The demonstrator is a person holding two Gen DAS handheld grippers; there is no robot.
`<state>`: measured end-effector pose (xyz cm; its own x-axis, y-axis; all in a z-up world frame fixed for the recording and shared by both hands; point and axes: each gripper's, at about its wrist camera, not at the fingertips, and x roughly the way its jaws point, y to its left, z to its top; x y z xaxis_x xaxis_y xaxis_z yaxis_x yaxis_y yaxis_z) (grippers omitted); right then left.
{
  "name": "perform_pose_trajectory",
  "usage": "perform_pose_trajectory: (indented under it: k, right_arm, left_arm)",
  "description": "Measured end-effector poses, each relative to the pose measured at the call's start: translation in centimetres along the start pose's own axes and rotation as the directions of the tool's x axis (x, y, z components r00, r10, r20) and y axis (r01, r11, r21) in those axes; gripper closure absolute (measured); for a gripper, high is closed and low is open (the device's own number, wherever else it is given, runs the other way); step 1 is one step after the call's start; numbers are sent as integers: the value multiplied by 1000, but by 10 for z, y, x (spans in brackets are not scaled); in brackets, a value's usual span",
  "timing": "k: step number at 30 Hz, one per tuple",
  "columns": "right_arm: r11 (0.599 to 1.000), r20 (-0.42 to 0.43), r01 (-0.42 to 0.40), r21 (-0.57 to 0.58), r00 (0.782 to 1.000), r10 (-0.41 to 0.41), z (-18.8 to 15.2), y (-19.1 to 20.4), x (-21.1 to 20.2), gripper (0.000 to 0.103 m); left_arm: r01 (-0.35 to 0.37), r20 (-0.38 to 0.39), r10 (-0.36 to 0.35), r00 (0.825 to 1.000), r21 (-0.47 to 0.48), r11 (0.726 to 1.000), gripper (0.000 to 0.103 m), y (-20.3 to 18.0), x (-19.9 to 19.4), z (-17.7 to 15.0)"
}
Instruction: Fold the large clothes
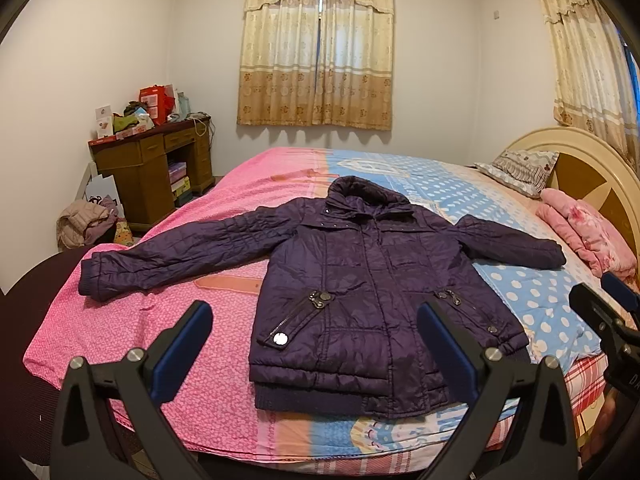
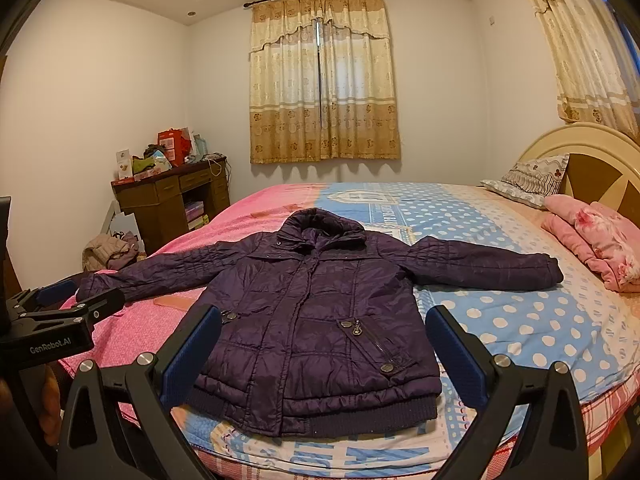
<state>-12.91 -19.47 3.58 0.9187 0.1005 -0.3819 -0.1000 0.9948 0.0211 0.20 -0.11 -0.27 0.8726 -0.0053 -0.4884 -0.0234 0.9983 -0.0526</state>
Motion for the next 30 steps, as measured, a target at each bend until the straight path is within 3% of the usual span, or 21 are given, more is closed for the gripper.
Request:
perform_pose_trajectory:
  k: [30]
  right_arm:
    - [1000,-5,-5,5,1000,5,-4,-1,1,1]
  left_arm:
    - [-7,7,7,1000,-14,1000,0,8,0,3]
